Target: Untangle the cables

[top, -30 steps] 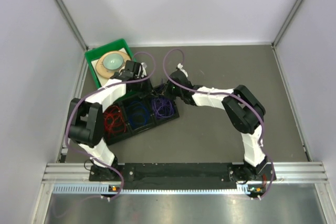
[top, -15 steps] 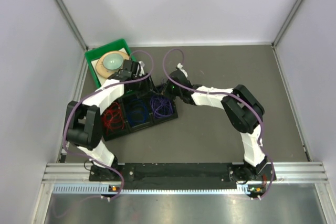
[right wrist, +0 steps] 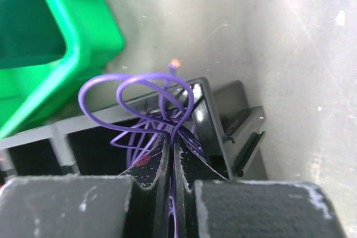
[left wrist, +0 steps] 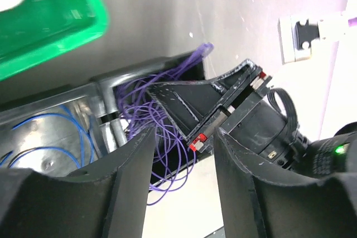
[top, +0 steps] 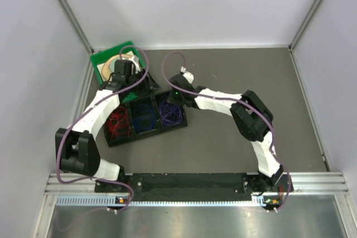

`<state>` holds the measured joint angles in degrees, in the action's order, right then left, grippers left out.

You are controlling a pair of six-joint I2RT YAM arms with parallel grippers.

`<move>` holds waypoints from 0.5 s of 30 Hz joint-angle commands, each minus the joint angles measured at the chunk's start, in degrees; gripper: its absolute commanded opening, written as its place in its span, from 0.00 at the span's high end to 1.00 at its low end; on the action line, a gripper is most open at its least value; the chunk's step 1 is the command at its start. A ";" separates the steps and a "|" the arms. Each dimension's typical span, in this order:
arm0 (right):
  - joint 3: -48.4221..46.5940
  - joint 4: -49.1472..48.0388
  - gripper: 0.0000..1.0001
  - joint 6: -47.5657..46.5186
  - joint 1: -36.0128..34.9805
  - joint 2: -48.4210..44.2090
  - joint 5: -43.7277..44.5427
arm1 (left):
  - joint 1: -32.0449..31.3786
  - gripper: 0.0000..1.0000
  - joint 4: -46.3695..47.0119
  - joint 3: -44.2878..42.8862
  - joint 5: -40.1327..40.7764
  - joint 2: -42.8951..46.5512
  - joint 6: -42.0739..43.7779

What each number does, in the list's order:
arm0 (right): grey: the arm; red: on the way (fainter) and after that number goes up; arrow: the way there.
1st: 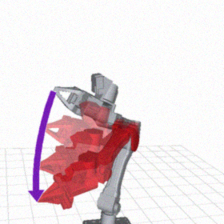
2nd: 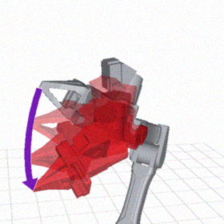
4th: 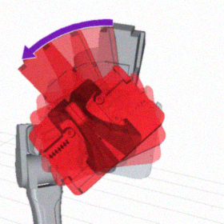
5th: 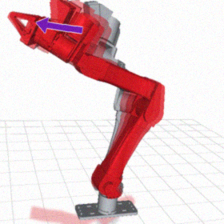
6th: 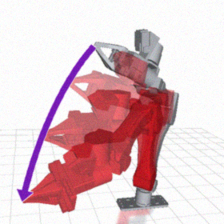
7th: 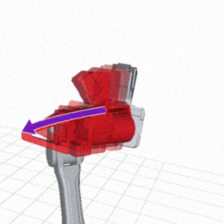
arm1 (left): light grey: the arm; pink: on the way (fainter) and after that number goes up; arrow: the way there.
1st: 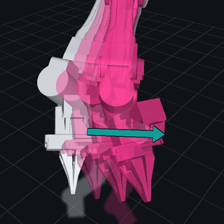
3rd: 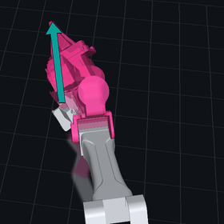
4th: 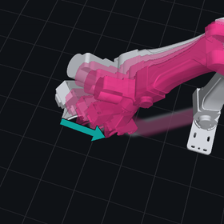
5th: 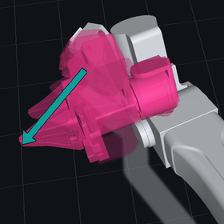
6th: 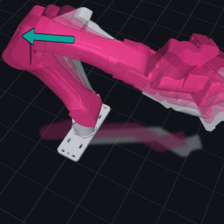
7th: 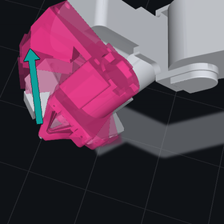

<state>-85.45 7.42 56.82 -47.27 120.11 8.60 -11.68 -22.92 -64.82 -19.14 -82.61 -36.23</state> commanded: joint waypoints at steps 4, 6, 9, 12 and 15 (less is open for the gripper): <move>-10.17 17.45 1.00 -4.17 -3.09 8.99 8.54 | 3.24 0.49 1.65 1.36 0.06 6.40 -1.83; -9.83 15.79 1.00 -3.91 -3.10 11.01 7.23 | 3.59 0.50 1.38 1.62 0.24 7.02 -1.74; -9.04 15.08 1.00 -4.25 -3.10 12.16 7.48 | 4.12 0.50 0.86 1.89 0.06 7.81 -1.57; -8.33 17.09 1.00 -4.78 -3.53 11.55 11.42 | 4.65 0.50 0.50 2.33 -0.02 8.43 -1.30; -8.59 19.82 1.00 -5.22 -3.45 10.94 14.68 | 4.74 0.50 0.50 2.59 -0.29 8.52 -1.30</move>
<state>-96.49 18.35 51.42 -50.28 126.19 17.43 -7.42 -23.20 -62.89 -19.00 -75.90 -37.60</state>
